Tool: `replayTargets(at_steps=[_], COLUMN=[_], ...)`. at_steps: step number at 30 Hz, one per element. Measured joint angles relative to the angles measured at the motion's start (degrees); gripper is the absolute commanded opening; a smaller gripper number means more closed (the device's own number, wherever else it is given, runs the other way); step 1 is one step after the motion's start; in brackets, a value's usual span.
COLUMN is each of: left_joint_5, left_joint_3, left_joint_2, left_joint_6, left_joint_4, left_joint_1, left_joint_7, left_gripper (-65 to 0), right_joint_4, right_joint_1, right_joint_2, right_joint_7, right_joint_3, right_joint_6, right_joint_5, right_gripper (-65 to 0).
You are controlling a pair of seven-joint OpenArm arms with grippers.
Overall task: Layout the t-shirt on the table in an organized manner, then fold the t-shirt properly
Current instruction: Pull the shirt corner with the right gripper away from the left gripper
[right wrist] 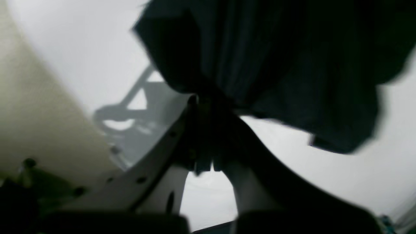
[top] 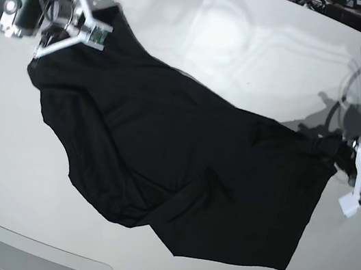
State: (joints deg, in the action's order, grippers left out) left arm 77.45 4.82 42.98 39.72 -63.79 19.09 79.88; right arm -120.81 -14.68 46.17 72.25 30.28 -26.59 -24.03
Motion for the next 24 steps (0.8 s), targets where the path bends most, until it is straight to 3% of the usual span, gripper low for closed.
replayTargets(at_steps=[6, 12, 19, 24], left_joint_5=[1.9, 6.6, 6.6, 6.6], left_joint_3=[0.3, 0.3, 0.3, 0.2], left_joint_2=[0.5, 3.8, 7.2, 9.1], left_joint_6=[0.0, 0.0, 0.0, 0.0], left_joint_4=[0.1, -0.1, -0.2, -0.3], left_joint_1=[-8.6, -12.8, -16.4, -20.0], left_joint_7=[0.6, -0.2, -0.3, -0.2], left_gripper=[-65.0, -65.0, -65.0, -65.0], right_joint_4=[-0.8, -3.1, -4.9, -4.9], right_joint_1=[-7.8, -13.6, -16.2, -16.1], right_joint_2=[0.0, 0.0, -3.6, -5.4], right_joint_7=[0.8, 0.9, 0.1, -0.2], right_joint_3=[0.0, 0.0, 0.0, 0.0], right_joint_6=[1.7, 3.3, 2.7, 7.0], right_joint_5=[3.3, 3.7, 5.0, 11.7], right_gripper=[-65.0, -65.0, -65.0, -65.0])
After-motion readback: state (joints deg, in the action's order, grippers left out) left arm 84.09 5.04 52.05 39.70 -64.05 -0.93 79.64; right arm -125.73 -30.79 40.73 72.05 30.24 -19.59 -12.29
